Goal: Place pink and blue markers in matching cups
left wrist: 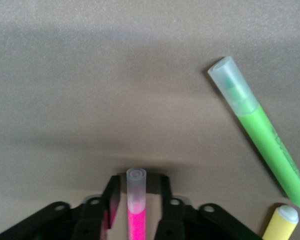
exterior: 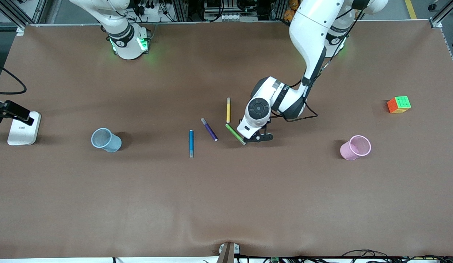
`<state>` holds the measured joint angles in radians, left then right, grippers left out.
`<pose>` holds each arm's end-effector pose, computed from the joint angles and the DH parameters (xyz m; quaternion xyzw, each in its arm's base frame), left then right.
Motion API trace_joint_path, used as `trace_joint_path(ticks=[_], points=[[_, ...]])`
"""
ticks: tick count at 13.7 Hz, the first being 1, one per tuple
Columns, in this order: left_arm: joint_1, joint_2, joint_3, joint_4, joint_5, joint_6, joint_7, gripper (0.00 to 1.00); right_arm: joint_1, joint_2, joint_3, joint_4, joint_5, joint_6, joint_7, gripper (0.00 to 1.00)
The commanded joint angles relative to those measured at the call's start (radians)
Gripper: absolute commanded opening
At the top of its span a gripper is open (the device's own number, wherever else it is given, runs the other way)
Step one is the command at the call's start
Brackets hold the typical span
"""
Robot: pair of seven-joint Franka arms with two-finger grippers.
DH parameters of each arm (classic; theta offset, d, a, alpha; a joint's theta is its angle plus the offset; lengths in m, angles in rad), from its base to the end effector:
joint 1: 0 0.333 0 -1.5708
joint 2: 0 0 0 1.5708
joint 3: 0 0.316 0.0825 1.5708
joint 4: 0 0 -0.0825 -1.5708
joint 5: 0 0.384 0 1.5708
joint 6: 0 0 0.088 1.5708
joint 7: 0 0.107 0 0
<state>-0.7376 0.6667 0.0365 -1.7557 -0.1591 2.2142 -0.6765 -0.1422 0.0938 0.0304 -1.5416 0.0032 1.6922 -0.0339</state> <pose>0.4845 -0.4176 0.1733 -0.9928 -0.0391 0.1092 0.0294 0.5904 -0.0668 0.5956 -0.9988 0.0392 -0.0286 0.0009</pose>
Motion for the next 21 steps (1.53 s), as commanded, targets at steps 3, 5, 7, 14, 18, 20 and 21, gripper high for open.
trace_joint_path(ticks=[3,5,7,14,18,20,21], points=[[-0.009,0.005,0.006,0.007,-0.019,0.010,-0.015,0.00,0.052,-0.013,0.002,0.005,0.003,-0.049,0.003,1.00],[0.001,-0.013,0.008,0.012,-0.019,0.001,-0.011,0.00,0.081,-0.013,0.002,0.003,0.004,-0.049,0.009,1.00],[0.009,-0.058,0.019,0.015,-0.017,-0.059,-0.015,0.00,0.133,-0.006,0.002,0.005,0.003,-0.045,0.011,1.00],[0.131,-0.142,0.042,0.186,0.094,-0.369,-0.035,0.00,0.256,0.096,0.000,0.015,-0.011,0.061,0.009,1.00],[0.194,-0.200,0.045,0.185,0.186,-0.379,-0.037,0.00,0.311,0.148,0.000,0.029,-0.015,0.066,0.072,1.00],[0.234,-0.216,0.045,0.185,0.274,-0.392,-0.034,0.00,0.345,0.156,0.000,0.029,-0.019,0.082,0.167,1.00],[0.250,-0.225,0.043,0.186,0.323,-0.393,-0.028,0.00,0.355,0.156,0.000,0.029,-0.025,0.102,0.199,1.00]])
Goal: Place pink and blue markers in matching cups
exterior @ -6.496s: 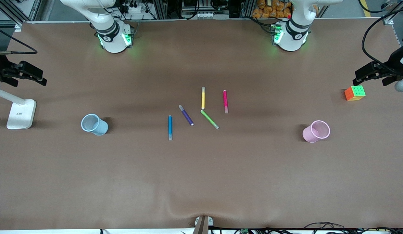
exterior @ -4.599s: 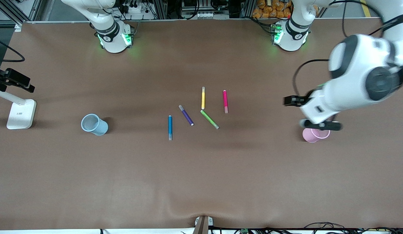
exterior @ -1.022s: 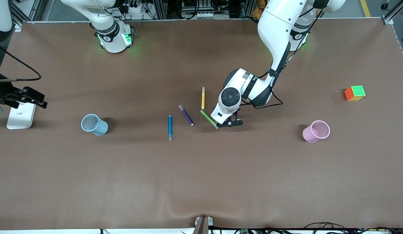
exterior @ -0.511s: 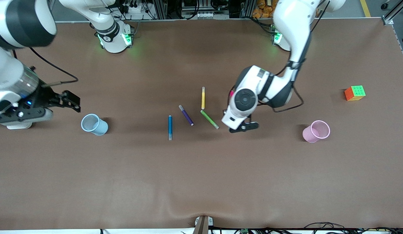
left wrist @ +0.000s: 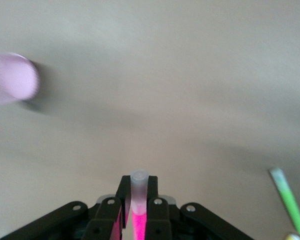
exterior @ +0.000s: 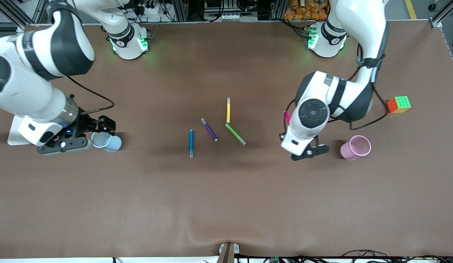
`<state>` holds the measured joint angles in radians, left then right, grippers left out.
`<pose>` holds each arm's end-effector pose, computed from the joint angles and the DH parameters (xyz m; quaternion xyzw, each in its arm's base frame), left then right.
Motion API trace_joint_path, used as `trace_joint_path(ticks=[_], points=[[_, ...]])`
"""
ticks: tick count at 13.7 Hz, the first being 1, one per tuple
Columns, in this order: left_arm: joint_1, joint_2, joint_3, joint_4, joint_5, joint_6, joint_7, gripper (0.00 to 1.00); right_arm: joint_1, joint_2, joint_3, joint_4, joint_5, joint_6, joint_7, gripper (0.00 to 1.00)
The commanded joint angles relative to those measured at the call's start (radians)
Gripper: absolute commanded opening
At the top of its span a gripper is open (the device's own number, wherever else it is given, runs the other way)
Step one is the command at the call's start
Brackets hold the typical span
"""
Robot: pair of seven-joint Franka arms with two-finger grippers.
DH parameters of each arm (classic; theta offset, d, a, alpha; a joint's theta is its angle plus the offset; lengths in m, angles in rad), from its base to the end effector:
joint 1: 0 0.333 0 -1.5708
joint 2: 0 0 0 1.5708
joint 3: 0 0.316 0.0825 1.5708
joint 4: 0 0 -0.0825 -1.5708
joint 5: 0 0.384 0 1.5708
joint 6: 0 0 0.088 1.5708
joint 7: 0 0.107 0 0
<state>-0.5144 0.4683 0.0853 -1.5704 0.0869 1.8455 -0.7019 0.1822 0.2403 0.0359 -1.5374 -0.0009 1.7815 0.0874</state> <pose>0.6020 -0.2756 0.3578 -0.9867 -0.1168 0.0486 0.1019 0.6219 0.1355 0.5156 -0.9979 -0.0649 -0.0014 0.0041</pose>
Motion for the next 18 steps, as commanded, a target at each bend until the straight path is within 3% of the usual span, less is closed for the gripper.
trace_joint_path(ticks=[1,4,7,9,11,15,18], points=[[0.036,-0.036,-0.006,0.001,0.105,-0.025,-0.002,0.00,0.040,0.013,-0.005,0.025,-0.028,0.022,0.099,1.00],[0.046,-0.049,0.027,0.004,0.152,-0.032,-0.014,0.00,0.071,0.024,-0.005,0.025,-0.039,0.032,0.106,1.00],[0.053,-0.054,0.027,0.018,0.356,-0.075,0.004,0.00,0.089,0.030,-0.005,0.025,-0.056,0.038,0.106,1.00],[0.077,-0.056,0.025,0.016,0.359,-0.092,-0.019,0.00,0.089,0.028,-0.005,0.025,-0.059,0.035,0.106,1.00],[0.083,-0.050,0.033,0.015,0.379,-0.089,-0.103,0.00,0.089,0.028,-0.007,0.025,-0.059,0.033,0.106,1.00],[0.085,-0.013,0.031,-0.002,0.630,-0.077,-0.293,0.00,0.085,0.028,-0.008,0.023,-0.060,0.036,0.106,1.00],[0.092,0.012,0.033,-0.031,0.715,0.003,-0.367,0.00,0.094,0.030,-0.007,0.020,-0.103,0.027,0.106,1.00]])
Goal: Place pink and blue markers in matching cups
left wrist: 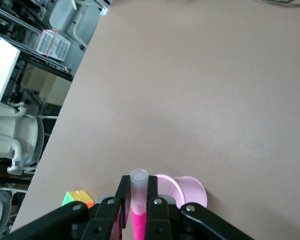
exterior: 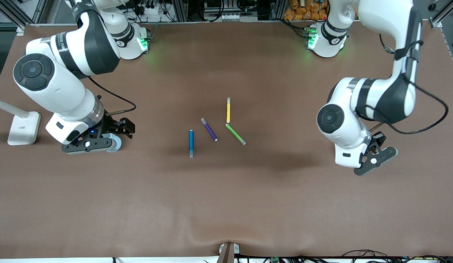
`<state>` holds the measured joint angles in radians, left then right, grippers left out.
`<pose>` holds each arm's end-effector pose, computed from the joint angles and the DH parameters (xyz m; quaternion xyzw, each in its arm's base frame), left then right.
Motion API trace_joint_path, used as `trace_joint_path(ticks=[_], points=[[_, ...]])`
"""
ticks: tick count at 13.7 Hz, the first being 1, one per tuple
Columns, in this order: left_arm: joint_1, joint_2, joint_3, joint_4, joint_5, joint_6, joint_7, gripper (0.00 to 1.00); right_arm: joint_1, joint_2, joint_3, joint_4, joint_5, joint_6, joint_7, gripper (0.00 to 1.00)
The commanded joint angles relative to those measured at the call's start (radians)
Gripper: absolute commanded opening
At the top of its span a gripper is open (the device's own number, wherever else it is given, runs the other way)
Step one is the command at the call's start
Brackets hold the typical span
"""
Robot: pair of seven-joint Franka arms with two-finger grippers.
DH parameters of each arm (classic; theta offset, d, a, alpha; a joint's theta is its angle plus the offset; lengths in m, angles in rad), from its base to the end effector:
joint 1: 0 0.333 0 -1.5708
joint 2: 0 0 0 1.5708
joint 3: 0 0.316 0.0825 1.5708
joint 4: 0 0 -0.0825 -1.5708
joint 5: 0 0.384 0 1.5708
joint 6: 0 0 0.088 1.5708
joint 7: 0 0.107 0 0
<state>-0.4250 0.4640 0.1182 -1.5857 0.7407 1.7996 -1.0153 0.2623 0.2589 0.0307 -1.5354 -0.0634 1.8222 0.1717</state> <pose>0.6466 -0.1560 0.3739 -0.9024 -0.1978 -0.1324 0.3591 0.6190 0.1792 0.5084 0.9973 0.0675 0.0198 0.0229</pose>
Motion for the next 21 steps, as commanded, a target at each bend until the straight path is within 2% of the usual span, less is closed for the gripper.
trace_joint_path(ticks=[1,5,10,13,14,15,16,17,21], points=[[0.024,0.028,-0.002,-0.022,0.096,0.064,-0.081,0.00,0.027,0.010,-0.003,0.017,-0.053,-0.018,0.020,1.00],[0.034,0.024,-0.003,-0.135,0.235,0.141,-0.209,0.00,0.028,0.010,-0.003,0.018,-0.055,-0.033,0.022,1.00],[0.035,0.030,-0.003,-0.192,0.298,0.173,-0.308,0.00,0.028,0.008,-0.003,0.020,-0.056,-0.035,0.020,1.00],[0.035,0.031,-0.003,-0.241,0.298,0.218,-0.391,0.08,0.028,0.006,-0.003,0.020,-0.064,-0.055,0.020,1.00],[0.037,0.031,-0.005,-0.241,0.296,0.218,-0.391,0.16,0.029,0.008,-0.002,0.018,-0.067,-0.069,0.020,1.00],[0.038,0.031,-0.005,-0.241,0.298,0.218,-0.390,0.34,0.037,0.008,-0.002,0.017,-0.068,-0.081,0.020,1.00],[0.038,0.031,-0.005,-0.238,0.298,0.218,-0.373,0.70,0.052,0.008,-0.003,0.017,-0.078,-0.095,0.020,1.00],[0.037,0.027,-0.005,-0.237,0.298,0.218,-0.362,1.00,0.052,0.010,-0.002,0.017,-0.093,-0.095,0.020,1.00],[0.035,0.022,-0.005,-0.223,0.296,0.218,-0.339,1.00,0.058,0.034,0.000,0.015,-0.093,-0.083,0.023,1.00]])
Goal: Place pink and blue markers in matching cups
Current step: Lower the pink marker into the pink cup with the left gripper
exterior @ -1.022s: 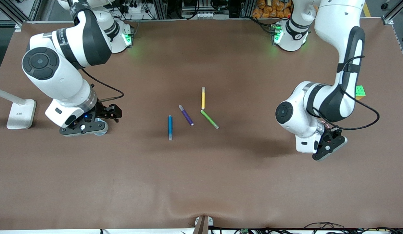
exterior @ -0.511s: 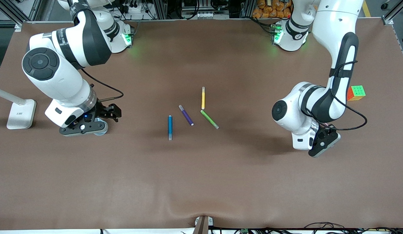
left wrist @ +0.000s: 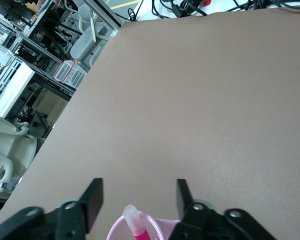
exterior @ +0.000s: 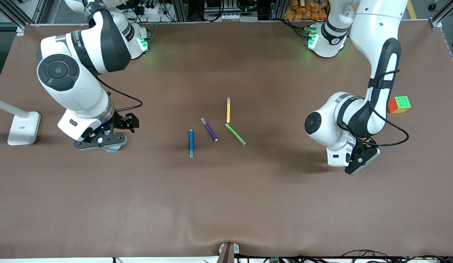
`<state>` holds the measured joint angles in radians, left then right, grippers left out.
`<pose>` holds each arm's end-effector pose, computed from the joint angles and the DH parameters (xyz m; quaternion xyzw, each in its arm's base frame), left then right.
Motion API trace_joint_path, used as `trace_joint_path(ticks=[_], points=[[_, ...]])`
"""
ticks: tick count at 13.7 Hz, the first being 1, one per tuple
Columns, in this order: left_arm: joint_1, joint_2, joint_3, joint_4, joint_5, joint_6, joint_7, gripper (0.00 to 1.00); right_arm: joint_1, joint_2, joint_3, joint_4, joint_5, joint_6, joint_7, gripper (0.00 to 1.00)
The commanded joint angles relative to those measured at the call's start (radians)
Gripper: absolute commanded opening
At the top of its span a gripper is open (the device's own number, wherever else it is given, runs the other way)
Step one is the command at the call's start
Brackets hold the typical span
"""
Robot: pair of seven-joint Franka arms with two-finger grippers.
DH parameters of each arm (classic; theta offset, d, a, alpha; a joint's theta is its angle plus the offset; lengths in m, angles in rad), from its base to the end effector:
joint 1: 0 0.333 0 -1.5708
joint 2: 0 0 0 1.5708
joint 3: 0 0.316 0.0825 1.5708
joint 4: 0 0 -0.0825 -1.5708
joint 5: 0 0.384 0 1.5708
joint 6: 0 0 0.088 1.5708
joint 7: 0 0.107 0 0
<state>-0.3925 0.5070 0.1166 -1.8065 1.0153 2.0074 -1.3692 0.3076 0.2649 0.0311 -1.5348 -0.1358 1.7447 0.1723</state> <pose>0.6242 -0.1296 0.2673 -0.8677 -0.2095 -0.2221 0.3923 0.6057 0.1983 0.4987 0.9930 0.0960 -0.0107 0.0673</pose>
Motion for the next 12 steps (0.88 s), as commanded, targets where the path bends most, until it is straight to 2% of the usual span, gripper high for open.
trace_joint_path(ticks=[1,6,12], points=[[0.003,-0.022,-0.003,0.009,0.022,0.008,0.024,1.00,0.031,0.043,0.000,0.018,-0.019,-0.002,0.022,1.00],[0.004,-0.025,-0.005,0.104,-0.081,0.004,0.200,1.00,0.024,0.085,0.000,0.021,-0.010,0.032,0.022,1.00],[0.041,-0.027,-0.002,0.206,-0.253,0.004,0.462,1.00,0.025,0.249,0.000,0.022,-0.015,0.131,0.022,1.00]])
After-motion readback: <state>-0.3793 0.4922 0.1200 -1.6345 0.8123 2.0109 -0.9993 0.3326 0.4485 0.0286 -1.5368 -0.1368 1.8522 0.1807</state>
